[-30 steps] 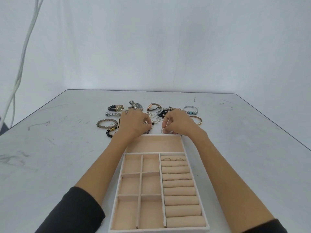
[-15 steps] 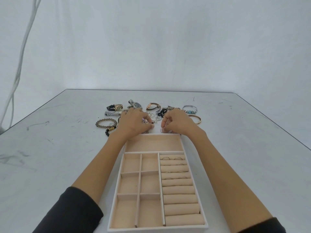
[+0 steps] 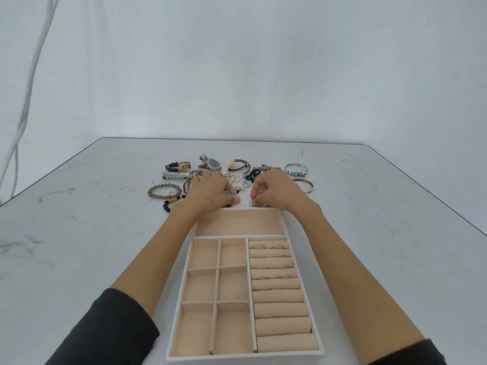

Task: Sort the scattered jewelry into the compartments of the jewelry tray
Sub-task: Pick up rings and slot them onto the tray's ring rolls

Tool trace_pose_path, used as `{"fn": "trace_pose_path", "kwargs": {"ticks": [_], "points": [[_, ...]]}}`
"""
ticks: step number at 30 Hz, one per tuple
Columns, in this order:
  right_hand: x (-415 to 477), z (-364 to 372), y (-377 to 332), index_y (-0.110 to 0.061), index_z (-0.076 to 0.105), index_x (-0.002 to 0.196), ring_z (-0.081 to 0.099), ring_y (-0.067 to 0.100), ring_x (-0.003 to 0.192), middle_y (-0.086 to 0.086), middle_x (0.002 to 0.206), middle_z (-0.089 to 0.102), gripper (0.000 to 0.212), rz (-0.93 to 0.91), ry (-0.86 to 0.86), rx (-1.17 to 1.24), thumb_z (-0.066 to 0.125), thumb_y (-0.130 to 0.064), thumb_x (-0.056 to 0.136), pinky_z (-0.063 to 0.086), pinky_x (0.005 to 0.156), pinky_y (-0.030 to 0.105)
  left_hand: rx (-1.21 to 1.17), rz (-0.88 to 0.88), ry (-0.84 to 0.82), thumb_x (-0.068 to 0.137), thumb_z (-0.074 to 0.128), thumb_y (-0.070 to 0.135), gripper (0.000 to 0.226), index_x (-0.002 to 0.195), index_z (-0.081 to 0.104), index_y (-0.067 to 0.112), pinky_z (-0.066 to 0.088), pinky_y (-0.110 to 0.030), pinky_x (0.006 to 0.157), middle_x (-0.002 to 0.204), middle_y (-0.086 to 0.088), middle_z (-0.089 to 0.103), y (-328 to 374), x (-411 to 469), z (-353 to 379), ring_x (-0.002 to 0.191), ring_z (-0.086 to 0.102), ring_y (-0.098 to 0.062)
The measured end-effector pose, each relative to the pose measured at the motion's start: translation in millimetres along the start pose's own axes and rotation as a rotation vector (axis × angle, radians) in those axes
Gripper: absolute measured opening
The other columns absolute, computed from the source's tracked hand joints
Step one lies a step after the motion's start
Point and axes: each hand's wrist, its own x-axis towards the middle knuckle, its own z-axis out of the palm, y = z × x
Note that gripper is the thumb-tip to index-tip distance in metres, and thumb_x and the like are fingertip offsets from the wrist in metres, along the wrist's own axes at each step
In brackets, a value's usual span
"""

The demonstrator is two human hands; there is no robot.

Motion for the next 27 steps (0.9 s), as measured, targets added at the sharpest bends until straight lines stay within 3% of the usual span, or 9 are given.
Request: {"fn": "trace_pose_path", "kwargs": {"ticks": [4, 9, 12, 16, 18, 21, 24, 27], "points": [[-0.5, 0.4, 0.4, -0.024, 0.063, 0.071, 0.066, 0.021, 0.086, -0.008, 0.073, 0.06, 0.018, -0.001, -0.001, -0.003, 0.077, -0.013, 0.072, 0.055, 0.083, 0.042, -0.061, 0.038, 0.065, 0.086, 0.062, 0.043, 0.018, 0.094, 0.061, 0.026, 0.021, -0.04, 0.104, 0.112, 0.003, 0.054, -0.9, -3.1, 2.5, 0.124, 0.04, -0.019], [-1.3, 1.6, 2.4, -0.024, 0.06, 0.074, 0.063, 0.018, 0.08, -0.01, 0.074, 0.059, 0.02, -0.01, 0.033, -0.006, 0.079, -0.017, 0.071, 0.054, 0.08, 0.039, -0.332, 0.021, 0.141, 0.086, 0.063, 0.042, 0.015, 0.081, 0.06, 0.028, 0.029, -0.041, 0.103, 0.082, 0.016, 0.06, -3.1, -5.3, 2.3, 0.091, 0.057, -0.011], [-1.5, 2.0, 3.2, -0.024, 0.058, 0.073, 0.06, 0.017, 0.077, -0.01, 0.074, 0.058, 0.023, -0.017, 0.049, -0.006, 0.079, -0.016, 0.07, 0.053, 0.077, 0.038, -0.558, 0.005, 0.157, 0.084, 0.068, 0.036, 0.012, 0.079, 0.061, 0.028, 0.043, -0.04, 0.093, 0.08, 0.013, 0.063, -6.5, -5.5, 0.8, 0.081, 0.057, -0.009], [-4.1, -0.9, 2.8, -0.024, 0.058, 0.07, 0.056, 0.015, 0.072, -0.01, 0.071, 0.056, 0.023, -0.046, 0.075, 0.006, 0.08, -0.014, 0.069, 0.054, 0.074, 0.038, -0.644, 0.037, 0.24, 0.08, 0.072, 0.037, 0.012, 0.076, 0.062, 0.032, 0.051, -0.042, 0.086, 0.083, 0.005, 0.067, -7.7, -10.4, -11.7, 0.084, 0.062, -0.017], [-7.8, -5.2, 2.1, -0.023, 0.059, 0.067, 0.054, 0.012, 0.066, -0.008, 0.067, 0.059, 0.023, -0.064, 0.113, 0.052, 0.081, -0.013, 0.068, 0.057, 0.069, 0.041, -0.676, 0.049, 0.294, 0.079, 0.074, 0.033, 0.012, 0.078, 0.064, 0.027, 0.05, -0.032, 0.082, 0.083, 0.003, 0.069, -4.9, -16.6, -20.5, 0.08, 0.061, -0.016], [-16.0, -15.1, -1.3, -0.02, 0.063, 0.066, 0.055, 0.005, 0.052, -0.006, 0.062, 0.063, 0.021, -0.092, 0.174, 0.116, 0.082, -0.012, 0.066, 0.053, 0.062, 0.033, -0.698, 0.081, 0.38, 0.077, 0.077, 0.029, 0.013, 0.077, 0.066, 0.022, 0.045, -0.013, 0.072, 0.078, 0.008, 0.068, 3.2, -33.3, -35.4, 0.069, 0.056, -0.001], [-29.0, -24.8, -6.0, -0.019, 0.064, 0.067, 0.05, 0.0, 0.038, -0.003, 0.063, 0.066, 0.019, -0.113, 0.223, 0.19, 0.081, -0.012, 0.068, 0.042, 0.053, 0.025, -0.73, 0.119, 0.401, 0.076, 0.079, 0.026, 0.011, 0.079, 0.068, 0.021, 0.045, -0.011, 0.069, 0.079, 0.009, 0.07, 9.7, -53.6, -44.0, 0.068, 0.056, 0.001], [-46.5, -30.2, -9.8, -0.016, 0.067, 0.072, 0.049, 0.001, 0.038, -0.003, 0.063, 0.066, 0.014, -0.126, 0.253, 0.286, 0.08, -0.012, 0.069, 0.041, 0.049, 0.022, -0.724, 0.132, 0.39, 0.075, 0.079, 0.026, 0.011, 0.08, 0.07, 0.023, 0.038, -0.003, 0.066, 0.077, 0.011, 0.068, 14.7, -76.8, -46.4, 0.068, 0.055, 0.003]]}}
